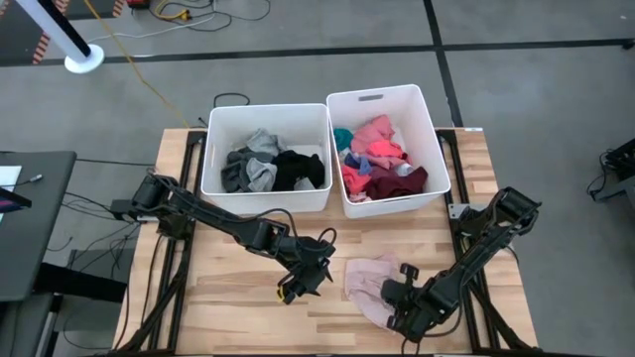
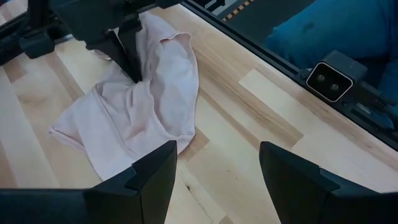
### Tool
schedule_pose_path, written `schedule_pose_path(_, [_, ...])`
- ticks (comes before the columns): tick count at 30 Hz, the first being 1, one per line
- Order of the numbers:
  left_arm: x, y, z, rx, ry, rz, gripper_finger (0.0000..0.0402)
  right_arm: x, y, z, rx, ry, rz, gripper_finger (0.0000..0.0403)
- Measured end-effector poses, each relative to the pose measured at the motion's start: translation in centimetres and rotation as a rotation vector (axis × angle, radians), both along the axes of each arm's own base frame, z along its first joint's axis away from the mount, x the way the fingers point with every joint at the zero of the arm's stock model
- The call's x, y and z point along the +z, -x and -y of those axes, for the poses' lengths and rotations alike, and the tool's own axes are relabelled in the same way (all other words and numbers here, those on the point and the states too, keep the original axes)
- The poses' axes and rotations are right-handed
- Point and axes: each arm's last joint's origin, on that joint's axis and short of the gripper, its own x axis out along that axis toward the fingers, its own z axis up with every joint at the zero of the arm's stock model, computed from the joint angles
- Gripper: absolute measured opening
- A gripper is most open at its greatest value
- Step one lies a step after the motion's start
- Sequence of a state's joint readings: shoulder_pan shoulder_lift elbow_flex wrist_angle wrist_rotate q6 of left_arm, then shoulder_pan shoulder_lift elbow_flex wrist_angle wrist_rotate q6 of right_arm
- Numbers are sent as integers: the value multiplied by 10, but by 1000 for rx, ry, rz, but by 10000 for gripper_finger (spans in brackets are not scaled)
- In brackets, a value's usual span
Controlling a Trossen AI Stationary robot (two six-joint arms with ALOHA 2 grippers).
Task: Sort clothes
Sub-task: Put the pink garment into the right white laundry organizer
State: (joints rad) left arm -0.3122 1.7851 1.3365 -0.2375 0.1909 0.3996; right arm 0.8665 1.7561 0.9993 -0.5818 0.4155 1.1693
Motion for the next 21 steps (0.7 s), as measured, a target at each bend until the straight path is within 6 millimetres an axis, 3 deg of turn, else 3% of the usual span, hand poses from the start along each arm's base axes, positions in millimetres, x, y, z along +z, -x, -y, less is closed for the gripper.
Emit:
schedule_pose_path(6, [0,0,0,-9,-9,12,224,14,-7,-5,32,70,77,3])
schedule_pose_path(21, [15,-10,2,2,31,192,224,109,-43,-22,206,390,324,0])
